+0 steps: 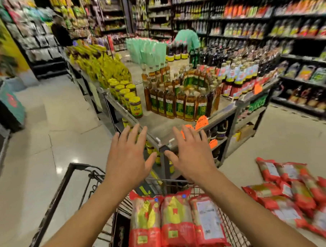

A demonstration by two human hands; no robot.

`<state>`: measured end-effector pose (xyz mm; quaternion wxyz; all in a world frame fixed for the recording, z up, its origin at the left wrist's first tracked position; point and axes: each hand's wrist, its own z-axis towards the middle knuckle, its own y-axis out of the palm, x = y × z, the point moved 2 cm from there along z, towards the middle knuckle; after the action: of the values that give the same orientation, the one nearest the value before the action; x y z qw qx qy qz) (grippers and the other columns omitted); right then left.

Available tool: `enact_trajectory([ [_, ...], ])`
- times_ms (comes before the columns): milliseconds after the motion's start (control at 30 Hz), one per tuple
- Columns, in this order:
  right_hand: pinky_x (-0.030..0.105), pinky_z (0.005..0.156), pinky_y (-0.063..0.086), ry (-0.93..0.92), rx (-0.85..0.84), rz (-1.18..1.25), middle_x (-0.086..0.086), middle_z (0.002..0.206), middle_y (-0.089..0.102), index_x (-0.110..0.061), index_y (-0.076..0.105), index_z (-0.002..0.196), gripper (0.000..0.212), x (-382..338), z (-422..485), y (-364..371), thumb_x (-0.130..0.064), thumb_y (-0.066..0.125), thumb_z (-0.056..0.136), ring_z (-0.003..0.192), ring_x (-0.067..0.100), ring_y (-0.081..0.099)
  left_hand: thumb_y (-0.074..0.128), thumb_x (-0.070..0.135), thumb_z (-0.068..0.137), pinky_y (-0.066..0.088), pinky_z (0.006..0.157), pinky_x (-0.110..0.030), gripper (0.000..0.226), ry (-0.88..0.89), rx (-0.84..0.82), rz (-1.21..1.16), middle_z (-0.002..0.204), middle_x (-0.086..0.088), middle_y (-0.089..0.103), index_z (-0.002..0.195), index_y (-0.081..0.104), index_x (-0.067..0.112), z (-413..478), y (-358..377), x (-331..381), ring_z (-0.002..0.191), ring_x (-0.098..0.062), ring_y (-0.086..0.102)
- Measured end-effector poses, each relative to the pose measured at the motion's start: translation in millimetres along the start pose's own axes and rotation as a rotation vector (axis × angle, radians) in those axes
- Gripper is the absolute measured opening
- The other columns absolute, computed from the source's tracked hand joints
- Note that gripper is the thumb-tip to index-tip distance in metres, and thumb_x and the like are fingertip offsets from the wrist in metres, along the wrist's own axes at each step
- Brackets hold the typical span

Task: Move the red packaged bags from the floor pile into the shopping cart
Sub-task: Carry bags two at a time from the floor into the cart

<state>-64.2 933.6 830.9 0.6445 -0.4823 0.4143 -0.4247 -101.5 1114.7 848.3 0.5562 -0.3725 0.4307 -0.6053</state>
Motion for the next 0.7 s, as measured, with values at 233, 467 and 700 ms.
enact_trajectory([
  [233,0.053,0.125,0.011,0.17,0.068,-0.027,0.007,0.169,0.017,-0.023,0.013,0.162,0.082,-8,-56,-37,-0.068,0.034,0.098,0.155,0.026,0.012,0.035,0.066,0.09,0.033,0.117,-0.053,0.083,0.175,0.018,-0.071,0.157,-0.011,0.042,0.153,0.041,0.014,-10,-24,17,0.144,-0.033,0.039],
  [467,0.052,0.124,0.014,0.513,0.101,-0.134,0.007,0.167,0.022,-0.021,0.016,0.161,0.079,38,-171,-65,-0.064,0.039,0.098,0.153,0.027,0.019,0.033,0.066,0.089,0.041,0.111,-0.053,0.083,0.507,0.001,-0.237,0.148,-0.012,0.052,0.148,0.046,0.011,-27,-28,106,0.137,-0.035,0.046],
  [700,0.05,0.122,0.019,0.857,0.199,-0.199,0.009,0.163,0.031,-0.022,0.025,0.158,0.077,89,-306,-109,-0.067,0.033,0.097,0.15,0.029,0.028,0.035,0.065,0.086,0.045,0.108,-0.048,0.083,0.858,-0.029,-0.367,0.141,-0.016,0.058,0.142,0.053,0.007,-74,-51,235,0.129,-0.035,0.055],
])
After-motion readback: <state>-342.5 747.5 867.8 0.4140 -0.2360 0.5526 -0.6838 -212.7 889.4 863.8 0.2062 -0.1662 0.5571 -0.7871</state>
